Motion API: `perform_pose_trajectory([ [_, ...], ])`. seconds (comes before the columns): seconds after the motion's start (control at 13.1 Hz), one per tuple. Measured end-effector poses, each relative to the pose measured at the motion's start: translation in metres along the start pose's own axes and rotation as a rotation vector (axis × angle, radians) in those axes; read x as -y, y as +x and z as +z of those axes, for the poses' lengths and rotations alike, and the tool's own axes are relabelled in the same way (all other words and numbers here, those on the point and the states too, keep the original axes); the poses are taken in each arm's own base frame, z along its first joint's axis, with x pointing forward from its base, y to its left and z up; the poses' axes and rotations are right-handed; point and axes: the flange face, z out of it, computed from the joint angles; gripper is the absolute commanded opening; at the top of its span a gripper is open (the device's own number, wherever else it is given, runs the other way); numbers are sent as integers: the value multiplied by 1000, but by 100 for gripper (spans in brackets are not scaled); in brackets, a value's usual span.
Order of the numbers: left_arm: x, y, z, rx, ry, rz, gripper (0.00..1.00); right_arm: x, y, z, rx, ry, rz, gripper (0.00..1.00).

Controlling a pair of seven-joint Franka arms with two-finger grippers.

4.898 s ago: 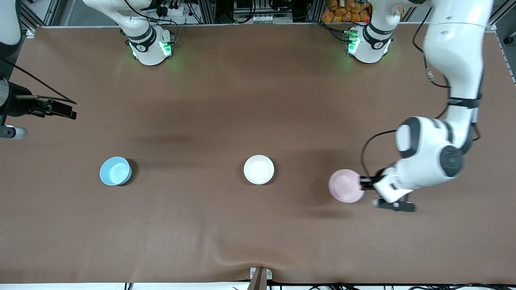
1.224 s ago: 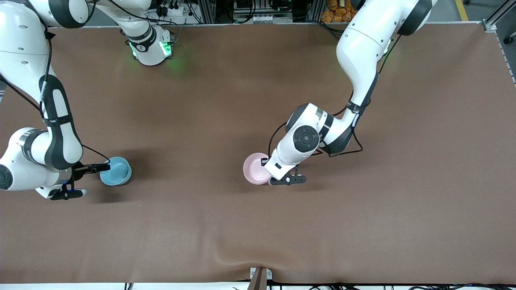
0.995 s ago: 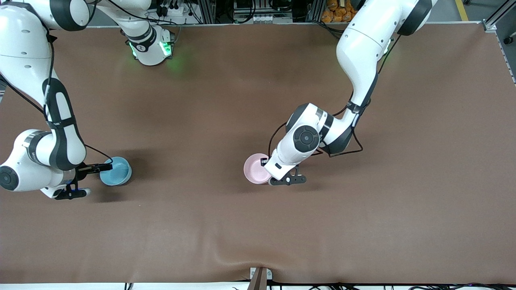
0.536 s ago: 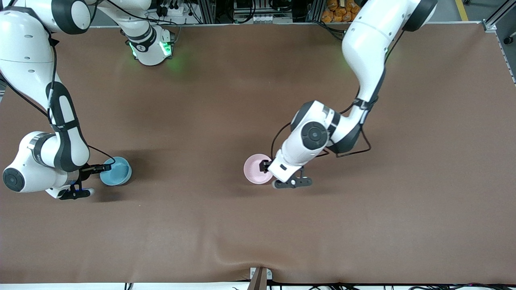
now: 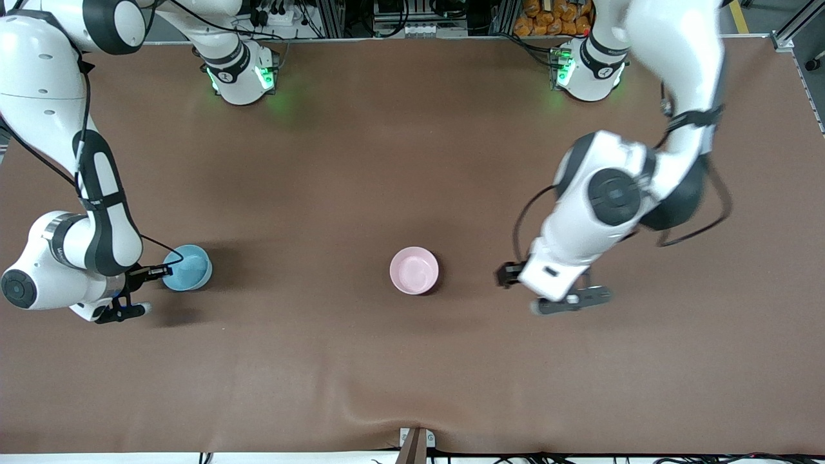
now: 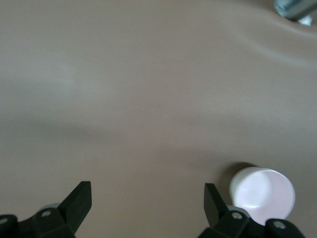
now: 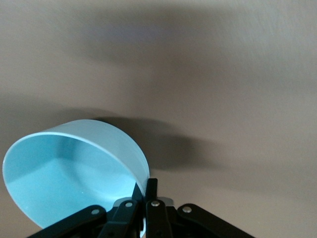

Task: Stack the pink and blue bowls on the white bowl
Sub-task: 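Lift the blue bowl with the right gripper toward the stacked bowls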

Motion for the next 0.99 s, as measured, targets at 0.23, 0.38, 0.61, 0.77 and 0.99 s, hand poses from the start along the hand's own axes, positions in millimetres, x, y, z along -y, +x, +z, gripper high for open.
perform_pose_trajectory([
  [0.23,64,13,-55,11,37,-37,100,50,29,-34,-77,14,-94,0],
  [0.38,104,18,-92,2,41,-46,100,94,44,-42,-112,77,-147,0],
  [0.61,143,-3,-149,-24,37,-69,100,168,58,-41,-129,175,-224,0],
  [0.77,163,-29,-173,-23,10,-95,100,219,65,-38,-135,241,-260,0],
  [0.99,189,-60,-186,-24,-10,-92,100,283,72,-53,-150,269,-222,0],
])
